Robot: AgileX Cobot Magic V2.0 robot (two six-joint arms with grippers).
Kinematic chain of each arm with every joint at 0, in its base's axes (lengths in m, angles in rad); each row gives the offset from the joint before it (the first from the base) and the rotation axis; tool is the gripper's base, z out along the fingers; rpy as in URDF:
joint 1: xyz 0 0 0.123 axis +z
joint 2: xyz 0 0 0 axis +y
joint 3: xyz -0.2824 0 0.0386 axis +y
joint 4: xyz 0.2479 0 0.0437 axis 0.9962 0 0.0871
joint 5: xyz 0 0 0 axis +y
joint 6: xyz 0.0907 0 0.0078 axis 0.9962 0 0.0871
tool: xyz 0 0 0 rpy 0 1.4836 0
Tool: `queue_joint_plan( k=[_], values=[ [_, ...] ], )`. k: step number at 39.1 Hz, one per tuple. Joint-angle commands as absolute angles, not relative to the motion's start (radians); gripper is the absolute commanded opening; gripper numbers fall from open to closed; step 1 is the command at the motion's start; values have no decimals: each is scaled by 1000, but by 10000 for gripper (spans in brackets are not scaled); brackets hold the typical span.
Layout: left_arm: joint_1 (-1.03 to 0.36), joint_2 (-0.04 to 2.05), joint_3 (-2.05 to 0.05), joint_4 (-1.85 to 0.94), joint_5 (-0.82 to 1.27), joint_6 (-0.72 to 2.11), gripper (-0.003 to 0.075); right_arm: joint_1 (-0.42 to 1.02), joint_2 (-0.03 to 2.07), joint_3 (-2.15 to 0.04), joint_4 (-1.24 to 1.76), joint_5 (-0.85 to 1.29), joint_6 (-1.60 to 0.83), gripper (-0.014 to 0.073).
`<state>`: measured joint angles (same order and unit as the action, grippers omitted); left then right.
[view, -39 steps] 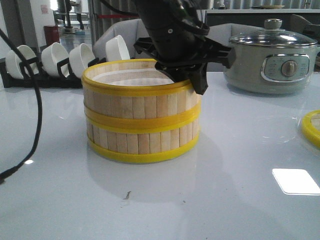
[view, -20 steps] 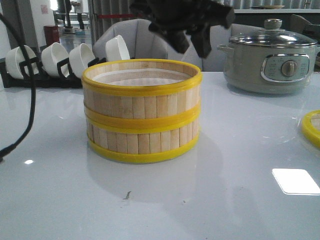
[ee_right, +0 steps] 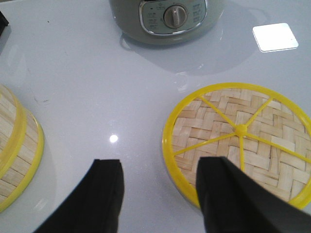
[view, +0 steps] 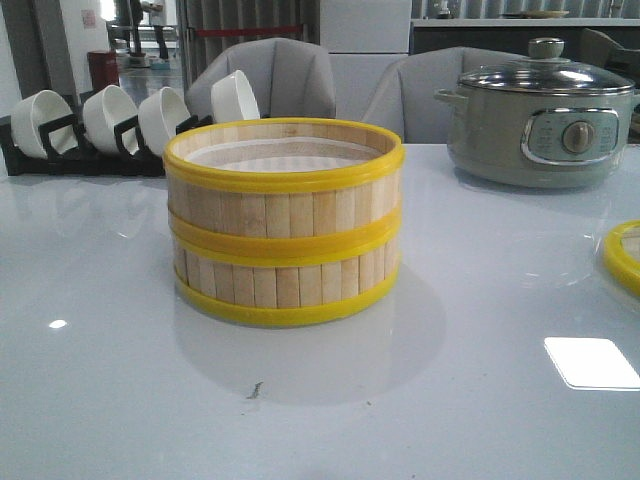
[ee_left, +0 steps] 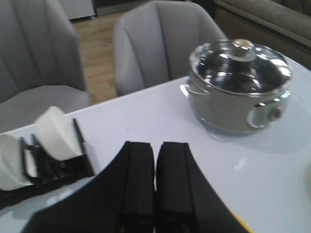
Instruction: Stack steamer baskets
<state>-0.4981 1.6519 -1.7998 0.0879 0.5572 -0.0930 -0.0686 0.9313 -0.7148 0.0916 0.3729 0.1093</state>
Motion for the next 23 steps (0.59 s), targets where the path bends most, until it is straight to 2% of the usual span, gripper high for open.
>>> queue_joint_plan(
  k=[1, 12, 23],
  values=[
    [-392, 1552, -1836, 85, 519, -105, 88, -70, 924, -744, 94, 300, 108, 456],
    [-126, 1379, -1697, 51, 507, -131, 88, -70, 924, -743, 94, 300, 108, 456],
    [-75, 1127, -1313, 42, 397, -131, 88, -70, 924, -743, 94, 303, 108, 456]
  ],
)
